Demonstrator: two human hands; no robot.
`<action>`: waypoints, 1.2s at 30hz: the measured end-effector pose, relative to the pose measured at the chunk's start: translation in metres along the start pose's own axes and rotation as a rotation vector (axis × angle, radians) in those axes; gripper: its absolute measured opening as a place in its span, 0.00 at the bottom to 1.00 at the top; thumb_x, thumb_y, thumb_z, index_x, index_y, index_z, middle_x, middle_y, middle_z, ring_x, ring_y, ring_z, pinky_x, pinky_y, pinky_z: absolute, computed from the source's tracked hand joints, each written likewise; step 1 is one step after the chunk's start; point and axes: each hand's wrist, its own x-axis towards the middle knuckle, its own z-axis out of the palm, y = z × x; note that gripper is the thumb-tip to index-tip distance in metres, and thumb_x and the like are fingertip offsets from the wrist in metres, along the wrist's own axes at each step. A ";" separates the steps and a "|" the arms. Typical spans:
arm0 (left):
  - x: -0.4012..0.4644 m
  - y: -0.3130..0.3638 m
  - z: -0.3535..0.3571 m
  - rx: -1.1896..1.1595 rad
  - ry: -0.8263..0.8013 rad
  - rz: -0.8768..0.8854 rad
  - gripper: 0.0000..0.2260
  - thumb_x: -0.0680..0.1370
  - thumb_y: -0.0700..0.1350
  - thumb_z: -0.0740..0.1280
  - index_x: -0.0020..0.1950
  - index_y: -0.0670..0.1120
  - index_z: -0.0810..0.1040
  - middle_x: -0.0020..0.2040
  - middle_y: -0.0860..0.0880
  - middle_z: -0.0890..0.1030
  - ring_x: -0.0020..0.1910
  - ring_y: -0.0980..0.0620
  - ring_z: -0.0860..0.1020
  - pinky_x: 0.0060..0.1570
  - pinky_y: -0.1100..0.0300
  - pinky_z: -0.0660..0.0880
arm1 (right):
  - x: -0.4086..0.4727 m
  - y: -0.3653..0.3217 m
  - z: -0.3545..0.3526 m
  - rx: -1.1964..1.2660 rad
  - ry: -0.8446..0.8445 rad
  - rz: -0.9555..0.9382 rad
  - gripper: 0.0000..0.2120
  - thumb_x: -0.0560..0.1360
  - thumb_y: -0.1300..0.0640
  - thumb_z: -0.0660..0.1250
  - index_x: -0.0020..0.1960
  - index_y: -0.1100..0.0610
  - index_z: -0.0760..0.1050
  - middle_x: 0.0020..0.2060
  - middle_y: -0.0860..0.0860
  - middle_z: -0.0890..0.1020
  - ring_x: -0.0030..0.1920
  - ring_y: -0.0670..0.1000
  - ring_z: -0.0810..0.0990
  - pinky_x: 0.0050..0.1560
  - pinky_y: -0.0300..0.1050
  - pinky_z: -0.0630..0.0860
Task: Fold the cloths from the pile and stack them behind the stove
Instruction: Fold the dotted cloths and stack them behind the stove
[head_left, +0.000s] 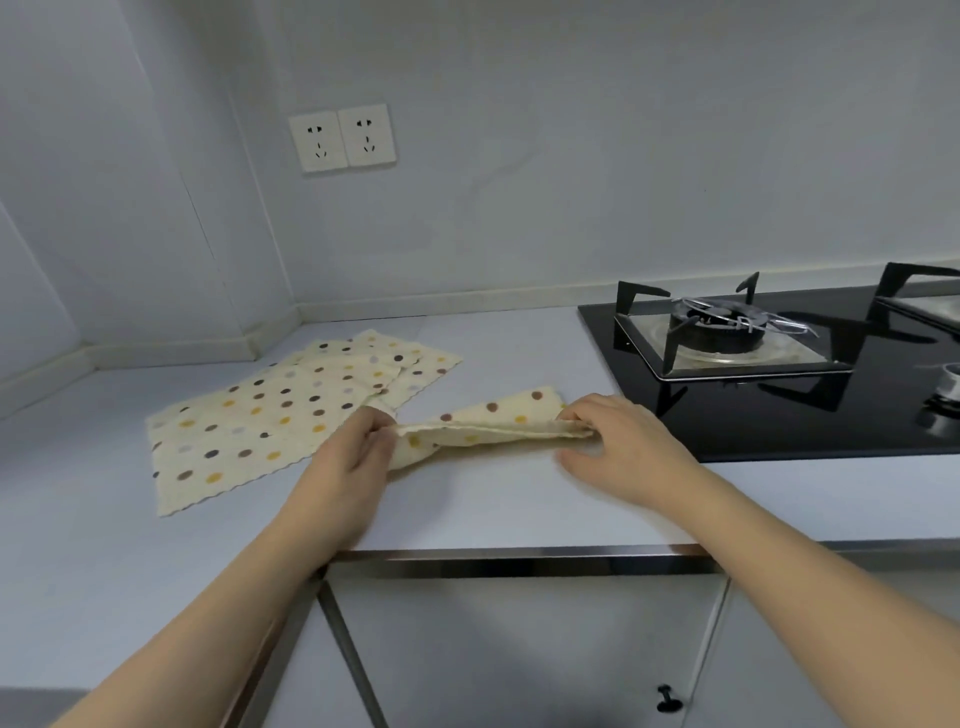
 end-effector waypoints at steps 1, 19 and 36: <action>0.002 0.001 -0.002 -0.086 0.044 -0.042 0.07 0.82 0.44 0.59 0.46 0.49 0.74 0.39 0.52 0.75 0.37 0.56 0.71 0.38 0.60 0.69 | 0.000 0.000 0.000 0.024 -0.001 -0.007 0.12 0.75 0.48 0.67 0.57 0.48 0.76 0.51 0.40 0.77 0.54 0.45 0.73 0.57 0.44 0.68; 0.007 0.030 -0.040 -0.431 -0.005 -0.116 0.08 0.80 0.49 0.65 0.46 0.44 0.74 0.35 0.50 0.77 0.32 0.53 0.75 0.29 0.60 0.70 | -0.015 -0.016 -0.057 0.882 0.076 0.198 0.09 0.76 0.54 0.67 0.45 0.60 0.80 0.41 0.53 0.84 0.44 0.52 0.81 0.48 0.44 0.76; 0.004 0.041 -0.032 -0.752 -0.248 -0.234 0.05 0.76 0.41 0.68 0.43 0.42 0.73 0.37 0.43 0.80 0.35 0.48 0.78 0.32 0.59 0.74 | 0.021 -0.031 -0.055 0.571 0.406 0.466 0.15 0.83 0.50 0.50 0.55 0.58 0.71 0.45 0.51 0.76 0.45 0.51 0.74 0.46 0.47 0.69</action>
